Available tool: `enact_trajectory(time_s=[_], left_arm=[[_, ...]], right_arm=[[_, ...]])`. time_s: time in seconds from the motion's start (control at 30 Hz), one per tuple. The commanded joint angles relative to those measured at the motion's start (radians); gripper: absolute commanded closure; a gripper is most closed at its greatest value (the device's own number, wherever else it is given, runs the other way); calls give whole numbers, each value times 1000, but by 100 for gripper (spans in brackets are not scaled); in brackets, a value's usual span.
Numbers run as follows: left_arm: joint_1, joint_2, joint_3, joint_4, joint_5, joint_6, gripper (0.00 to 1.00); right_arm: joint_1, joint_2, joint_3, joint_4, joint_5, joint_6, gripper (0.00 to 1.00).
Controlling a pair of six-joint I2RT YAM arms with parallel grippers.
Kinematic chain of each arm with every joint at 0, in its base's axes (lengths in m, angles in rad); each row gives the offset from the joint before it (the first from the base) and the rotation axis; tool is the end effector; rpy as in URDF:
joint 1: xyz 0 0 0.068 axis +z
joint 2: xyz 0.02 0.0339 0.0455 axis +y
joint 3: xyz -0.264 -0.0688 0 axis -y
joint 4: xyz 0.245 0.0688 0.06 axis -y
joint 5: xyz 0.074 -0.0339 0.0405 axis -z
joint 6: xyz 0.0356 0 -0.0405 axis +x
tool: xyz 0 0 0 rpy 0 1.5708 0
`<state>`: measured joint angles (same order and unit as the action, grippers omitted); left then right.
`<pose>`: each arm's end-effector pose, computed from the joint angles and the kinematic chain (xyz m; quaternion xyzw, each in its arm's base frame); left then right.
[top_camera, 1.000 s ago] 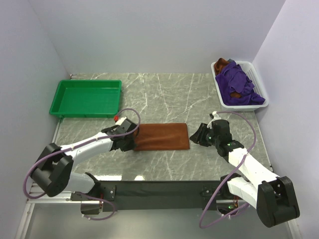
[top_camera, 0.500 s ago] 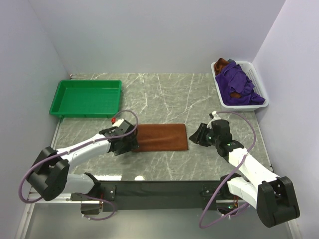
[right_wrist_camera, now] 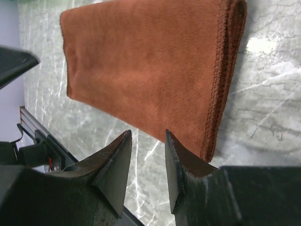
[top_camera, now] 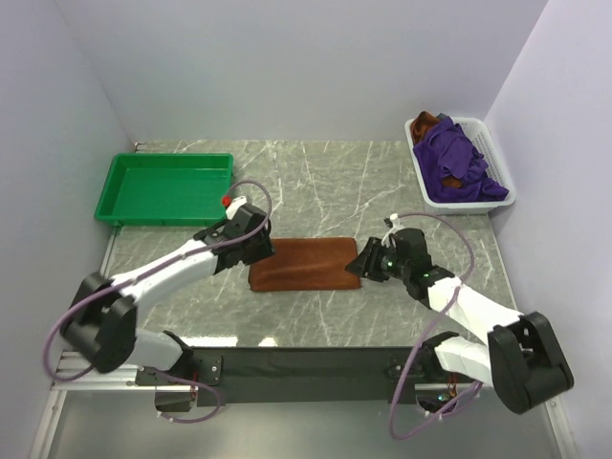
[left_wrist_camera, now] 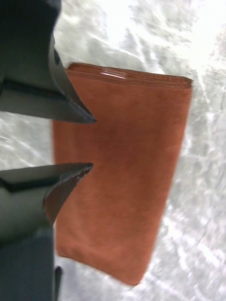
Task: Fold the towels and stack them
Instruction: Smooth out wrinkles on the folded towel
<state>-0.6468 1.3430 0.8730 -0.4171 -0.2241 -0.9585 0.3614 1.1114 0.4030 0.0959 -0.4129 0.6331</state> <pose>0.2239 -0.1592 0.2289 -0.1824 0.9191 -0.1664 0.3072 0.1963 0.0895 0.1750 0.0240 0.8733 0.3751 0.3098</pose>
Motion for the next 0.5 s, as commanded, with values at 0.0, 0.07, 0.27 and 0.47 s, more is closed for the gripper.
enact_trajectory(time_s=[0.0, 0.07, 0.27, 0.47], left_arm=[[47, 103, 18, 153, 46, 30, 57], [85, 139, 11, 185, 63, 40, 60], [163, 234, -31, 247, 95, 47, 59], [182, 209, -45, 224, 71, 75, 53]], right_arm=[[4, 68, -24, 96, -10, 28, 59], [2, 125, -47, 114, -13, 33, 59], [-15, 226, -89, 124, -11, 37, 59], [-39, 144, -72, 15, 16, 11, 59]])
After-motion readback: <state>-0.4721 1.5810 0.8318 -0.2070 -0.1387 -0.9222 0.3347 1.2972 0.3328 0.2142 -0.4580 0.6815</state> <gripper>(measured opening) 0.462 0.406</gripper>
